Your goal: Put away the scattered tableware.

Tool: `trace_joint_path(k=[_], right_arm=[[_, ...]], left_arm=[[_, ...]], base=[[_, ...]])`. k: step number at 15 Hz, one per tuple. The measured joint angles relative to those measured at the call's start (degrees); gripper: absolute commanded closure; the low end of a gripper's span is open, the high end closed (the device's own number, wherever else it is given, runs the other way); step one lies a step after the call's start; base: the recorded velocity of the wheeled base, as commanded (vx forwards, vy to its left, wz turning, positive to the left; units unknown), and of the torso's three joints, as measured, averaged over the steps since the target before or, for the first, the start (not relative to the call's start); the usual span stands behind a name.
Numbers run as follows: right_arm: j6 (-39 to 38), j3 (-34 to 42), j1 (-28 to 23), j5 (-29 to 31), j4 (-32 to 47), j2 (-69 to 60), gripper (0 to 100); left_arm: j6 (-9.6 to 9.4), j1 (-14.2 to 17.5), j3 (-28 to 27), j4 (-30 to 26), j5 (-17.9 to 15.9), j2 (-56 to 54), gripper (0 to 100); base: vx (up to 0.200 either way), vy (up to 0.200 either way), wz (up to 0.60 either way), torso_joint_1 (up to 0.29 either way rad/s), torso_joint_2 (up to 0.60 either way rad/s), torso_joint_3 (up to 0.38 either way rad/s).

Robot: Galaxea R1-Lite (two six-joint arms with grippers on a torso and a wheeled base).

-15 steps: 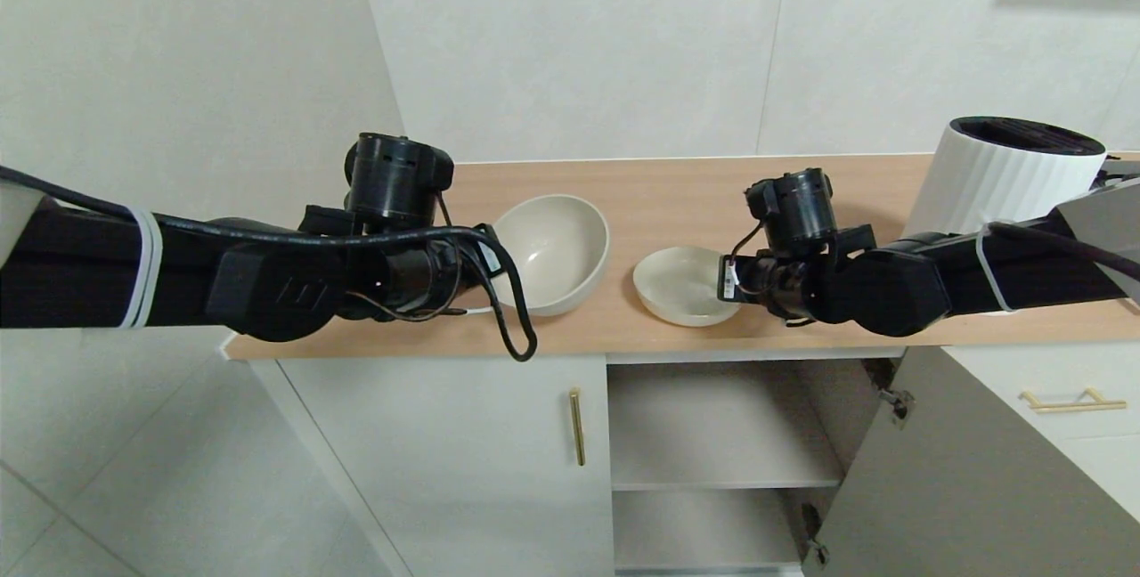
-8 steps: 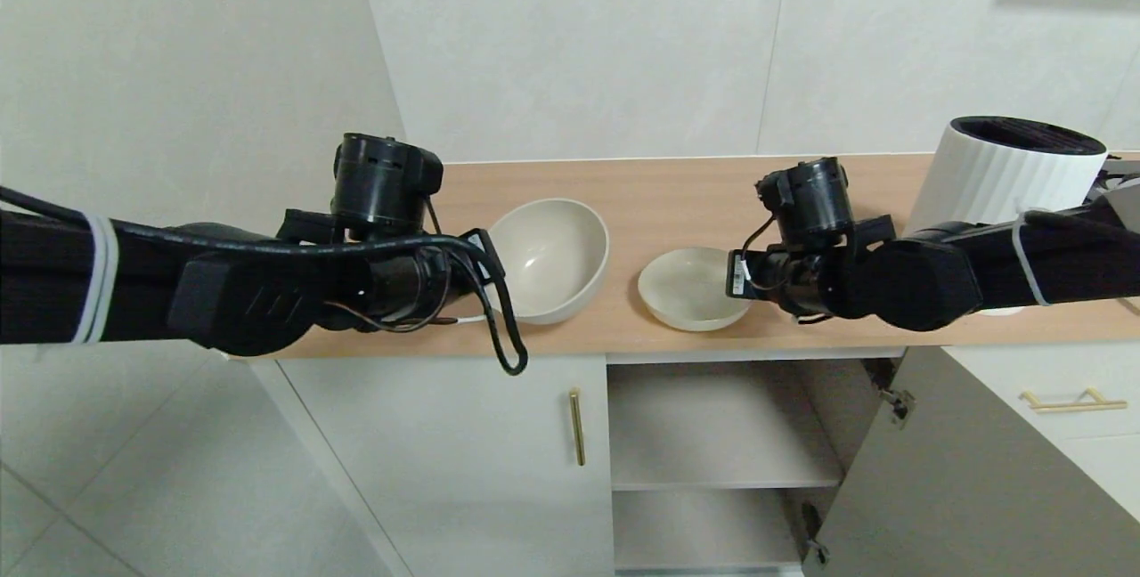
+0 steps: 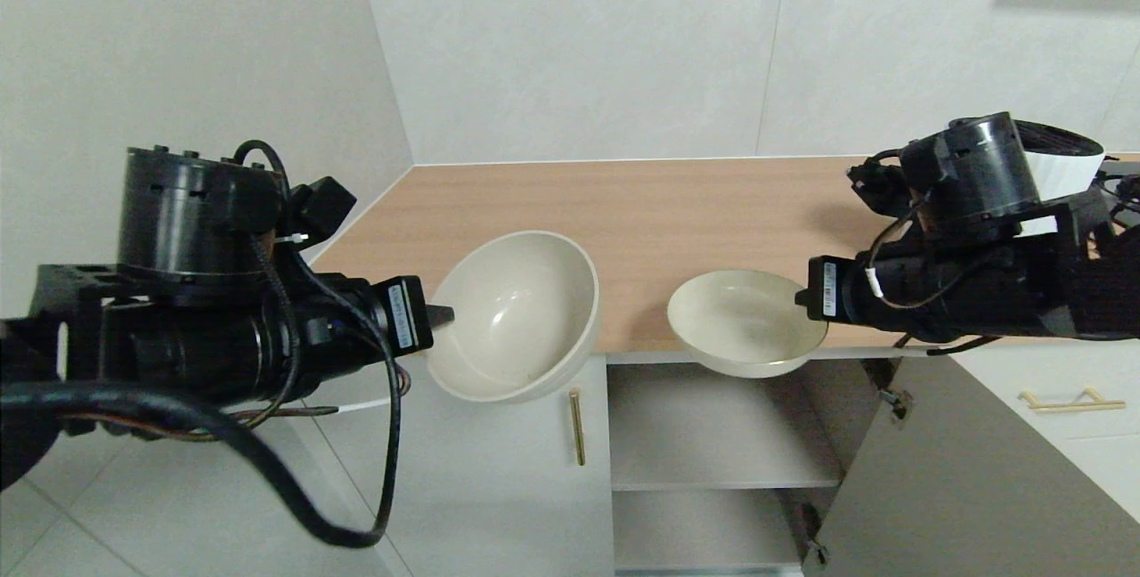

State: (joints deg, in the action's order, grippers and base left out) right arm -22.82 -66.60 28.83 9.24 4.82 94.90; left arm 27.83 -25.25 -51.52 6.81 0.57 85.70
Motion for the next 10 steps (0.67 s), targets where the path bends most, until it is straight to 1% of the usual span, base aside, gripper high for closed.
trace_joint_path(k=[1, 4, 7, 10], right_arm=[[-0.11, 2.16, 0.02, -1.41, -0.02, -1.96, 100], [0.20, 7.50, -0.02, -5.19, -0.37, -6.10, 100], [0.30, 9.02, -0.06, -5.58, -0.52, -7.23, 100], [0.40, 9.26, -0.48, -5.55, -0.41, -7.34, 100]], left_arm=[[-0.52, -0.41, 1.28, -0.09, -0.33, -1.37, 100], [-0.73, -1.13, 2.90, -0.09, -0.41, -2.49, 100], [-0.71, -1.67, 3.12, -0.01, -0.28, -0.91, 100], [-0.71, -1.95, 3.18, -0.11, -0.28, 0.74, 100]], base=[[0.000, 0.000, 0.00, 0.000, 0.00, 0.000], [0.000, 0.000, 0.00, 0.000, 0.00, 0.000], [-0.200, 0.000, 0.00, 0.009, 0.00, 0.001], [0.000, 0.000, 0.00, 0.000, 0.00, 0.000]])
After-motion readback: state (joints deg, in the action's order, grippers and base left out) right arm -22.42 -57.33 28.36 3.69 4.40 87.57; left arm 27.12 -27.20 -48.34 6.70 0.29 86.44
